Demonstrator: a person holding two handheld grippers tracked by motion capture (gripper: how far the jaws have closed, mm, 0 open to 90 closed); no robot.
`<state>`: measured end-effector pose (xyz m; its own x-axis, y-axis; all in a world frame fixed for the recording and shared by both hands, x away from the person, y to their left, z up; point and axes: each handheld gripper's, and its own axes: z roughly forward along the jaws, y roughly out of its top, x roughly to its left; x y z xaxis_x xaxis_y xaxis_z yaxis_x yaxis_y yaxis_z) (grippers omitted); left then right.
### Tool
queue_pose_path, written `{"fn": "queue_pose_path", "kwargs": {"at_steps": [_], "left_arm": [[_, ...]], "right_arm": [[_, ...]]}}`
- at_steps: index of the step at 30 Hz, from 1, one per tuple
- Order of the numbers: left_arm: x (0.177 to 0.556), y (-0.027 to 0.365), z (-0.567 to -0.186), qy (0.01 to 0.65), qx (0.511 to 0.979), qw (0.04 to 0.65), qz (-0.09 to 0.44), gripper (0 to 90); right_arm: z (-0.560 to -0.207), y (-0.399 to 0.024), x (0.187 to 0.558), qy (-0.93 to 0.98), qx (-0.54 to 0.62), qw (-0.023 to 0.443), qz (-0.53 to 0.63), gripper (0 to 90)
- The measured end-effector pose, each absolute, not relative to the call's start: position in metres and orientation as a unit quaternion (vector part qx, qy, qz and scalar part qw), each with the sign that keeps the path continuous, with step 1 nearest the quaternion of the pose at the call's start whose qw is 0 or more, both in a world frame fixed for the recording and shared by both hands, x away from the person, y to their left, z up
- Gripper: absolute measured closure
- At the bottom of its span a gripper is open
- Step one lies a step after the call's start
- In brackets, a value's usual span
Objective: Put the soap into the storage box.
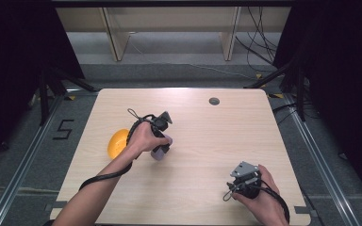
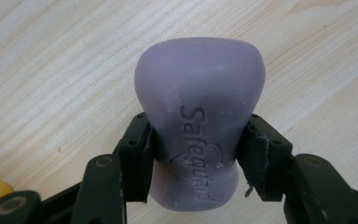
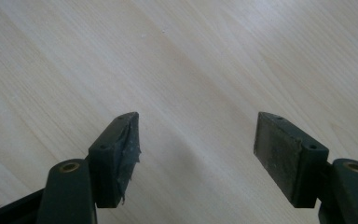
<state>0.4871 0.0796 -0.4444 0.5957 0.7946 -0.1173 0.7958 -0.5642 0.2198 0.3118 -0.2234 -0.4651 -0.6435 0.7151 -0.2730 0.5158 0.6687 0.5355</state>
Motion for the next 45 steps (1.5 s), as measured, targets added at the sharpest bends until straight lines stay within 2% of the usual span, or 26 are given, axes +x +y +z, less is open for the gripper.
{"fn": "queue_pose_path", "kwargs": {"at_steps": [18, 29, 36, 45], "left_arm": [[0.460, 0.093, -0.422, 0.429, 0.889, 0.156, 0.022, 48.9], [0.441, 0.111, -0.403, 0.391, 0.908, 0.142, 0.044, 48.8], [0.438, 0.122, -0.396, 0.424, 0.895, 0.129, 0.049, 48.8], [0.439, 0.135, -0.389, 0.432, 0.892, 0.120, 0.060, 48.8]], "right_arm": [[-0.465, -0.223, 0.312, 0.883, 0.347, 0.238, 0.208, 32.0], [-0.465, -0.223, 0.312, 0.882, 0.350, 0.236, 0.208, 32.0], [-0.465, -0.222, 0.312, 0.882, 0.350, 0.237, 0.208, 32.0], [-0.465, -0.222, 0.312, 0.883, 0.348, 0.238, 0.207, 32.0]]}}
